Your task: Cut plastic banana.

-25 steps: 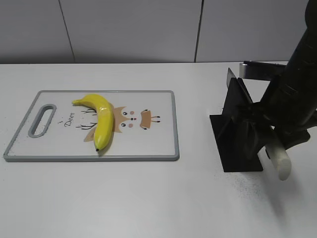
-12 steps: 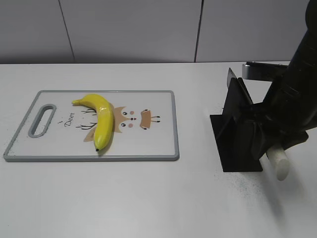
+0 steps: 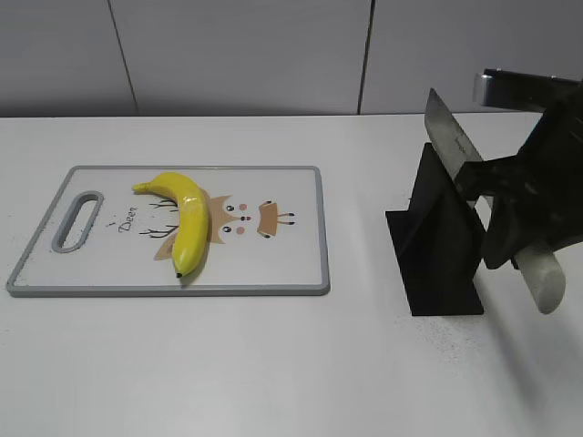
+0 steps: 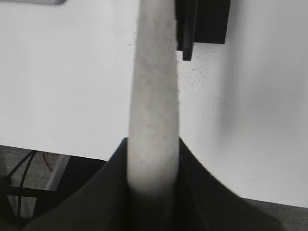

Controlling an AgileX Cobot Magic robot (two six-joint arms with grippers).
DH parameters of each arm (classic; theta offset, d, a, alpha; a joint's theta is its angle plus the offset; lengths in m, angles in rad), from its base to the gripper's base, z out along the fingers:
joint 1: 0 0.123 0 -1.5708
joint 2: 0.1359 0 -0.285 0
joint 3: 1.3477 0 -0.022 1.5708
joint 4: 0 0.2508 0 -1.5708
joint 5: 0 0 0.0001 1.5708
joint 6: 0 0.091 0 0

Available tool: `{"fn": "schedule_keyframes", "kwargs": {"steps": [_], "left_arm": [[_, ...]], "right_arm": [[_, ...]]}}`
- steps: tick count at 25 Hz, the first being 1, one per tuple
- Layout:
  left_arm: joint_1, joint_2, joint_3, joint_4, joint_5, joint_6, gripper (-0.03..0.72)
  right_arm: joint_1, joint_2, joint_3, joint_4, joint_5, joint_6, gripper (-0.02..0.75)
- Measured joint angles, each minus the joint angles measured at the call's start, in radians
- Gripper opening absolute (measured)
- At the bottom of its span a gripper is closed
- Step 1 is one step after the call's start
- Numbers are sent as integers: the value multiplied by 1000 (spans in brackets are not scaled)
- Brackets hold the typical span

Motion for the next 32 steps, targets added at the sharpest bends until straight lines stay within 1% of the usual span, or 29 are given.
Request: {"fn": "schedule_keyframes", "kwargs": {"steps": [4, 8, 10, 14, 17, 19, 22, 25, 30, 32], "left_arm": [[0, 0, 0, 0, 0, 0, 526], [0, 0, 0, 0, 0, 0, 526], [0, 0, 0, 0, 0, 0, 526], [0, 0, 0, 1, -2, 0, 526], [0, 1, -8, 1, -6, 3, 526], [0, 31, -32, 3, -18, 29, 526], [0, 101, -76, 17, -49, 78, 526], [0, 194, -121, 38, -104, 98, 526], [0, 376, -190, 46, -219, 196, 530], [0, 455, -222, 29, -249, 255, 540]], "right_arm": [[0, -55, -9, -14, 26, 0, 162], [1, -92, -61, -57, 86, -1, 160], [1, -102, -113, -85, 120, -21, 160], [1, -104, -233, -125, 130, -104, 160], [1, -104, -310, -131, 131, -212, 160], [1, -104, -347, -131, 132, -323, 160], [1, -99, -371, -133, 133, -498, 160], [1, -67, -373, -134, 136, -632, 160], [1, 21, -399, -124, 138, -817, 160], [1, 55, -424, -100, 138, -920, 160]]}}
